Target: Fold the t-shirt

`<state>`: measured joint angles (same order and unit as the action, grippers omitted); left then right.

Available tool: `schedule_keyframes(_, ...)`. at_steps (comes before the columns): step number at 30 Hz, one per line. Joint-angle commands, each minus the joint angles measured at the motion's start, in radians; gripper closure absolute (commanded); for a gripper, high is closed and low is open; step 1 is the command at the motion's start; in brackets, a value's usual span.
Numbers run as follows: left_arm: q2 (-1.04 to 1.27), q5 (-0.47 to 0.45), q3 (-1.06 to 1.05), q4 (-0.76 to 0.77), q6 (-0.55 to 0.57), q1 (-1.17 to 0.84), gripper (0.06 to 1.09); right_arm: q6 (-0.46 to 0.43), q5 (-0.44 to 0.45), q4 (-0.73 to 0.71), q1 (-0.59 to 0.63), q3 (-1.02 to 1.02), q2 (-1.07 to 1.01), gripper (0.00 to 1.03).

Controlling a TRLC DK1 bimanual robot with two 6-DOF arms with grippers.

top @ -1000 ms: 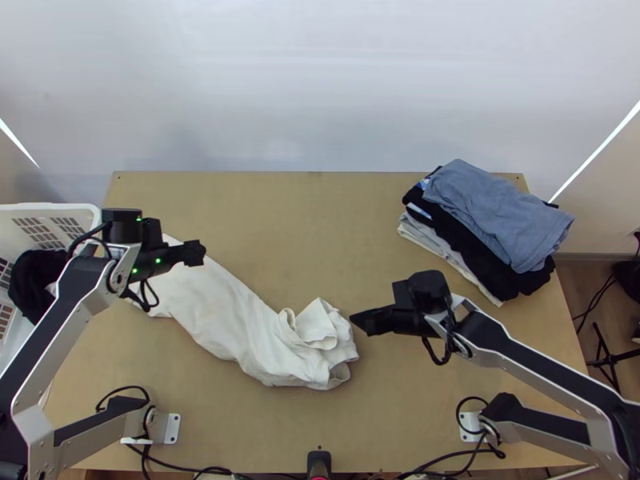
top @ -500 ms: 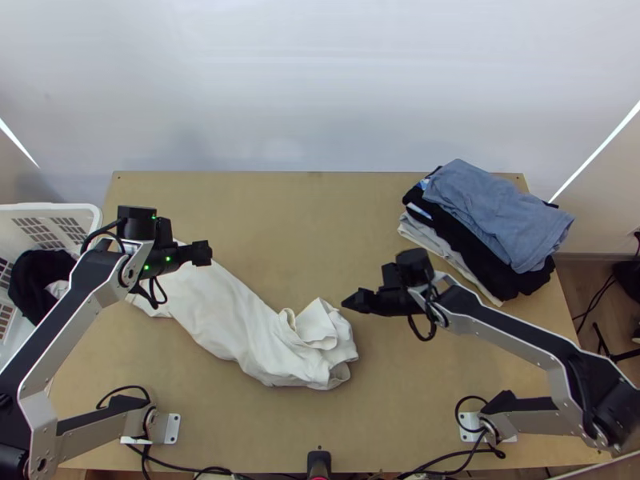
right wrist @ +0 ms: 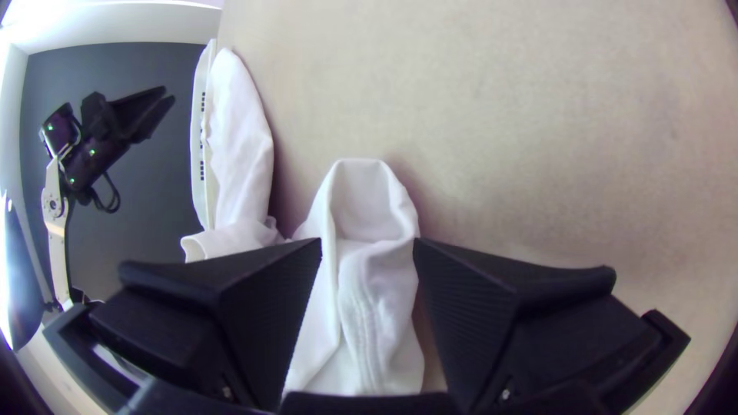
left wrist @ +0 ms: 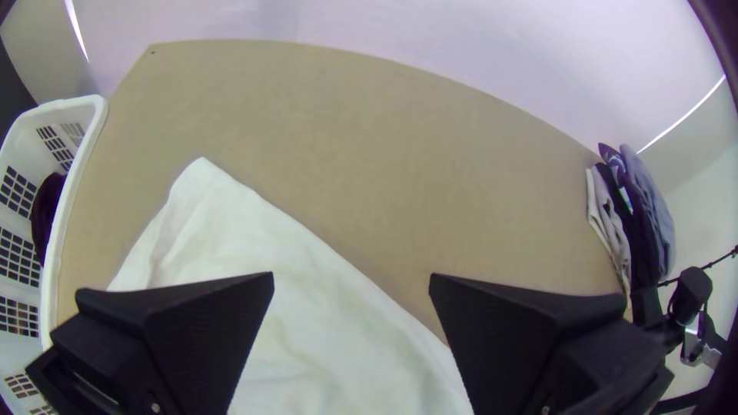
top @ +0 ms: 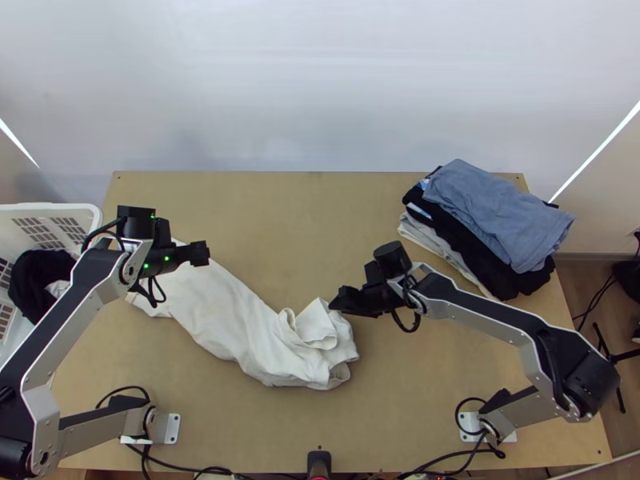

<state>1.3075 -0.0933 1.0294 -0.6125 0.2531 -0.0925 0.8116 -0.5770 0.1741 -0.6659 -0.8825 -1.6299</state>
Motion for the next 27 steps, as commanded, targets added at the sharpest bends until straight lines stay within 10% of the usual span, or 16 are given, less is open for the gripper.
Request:
schedule_keyframes(1, 0.012, 0.000, 0.006, 0.002, -0.006, 0.007, 0.10, 0.008, -0.001, 0.005, -0.024, -0.018, -0.042, 0.57)
schedule_keyframes(8, 0.012, 0.000, 0.004, 0.002, -0.014, 0.017, 0.10, 0.008, 0.000, 0.005, -0.035, -0.003, -0.022, 0.58)
schedule_keyframes(15, 0.012, 0.000, 0.009, 0.002, -0.018, 0.022, 0.10, -0.002, 0.022, 0.005, -0.035, 0.017, 0.062, 1.00)
schedule_keyframes(27, 0.076, 0.000, 0.017, -0.039, -0.160, 0.097, 0.10, -0.026, 0.005, 0.186, -0.043, 0.091, 0.384, 1.00)
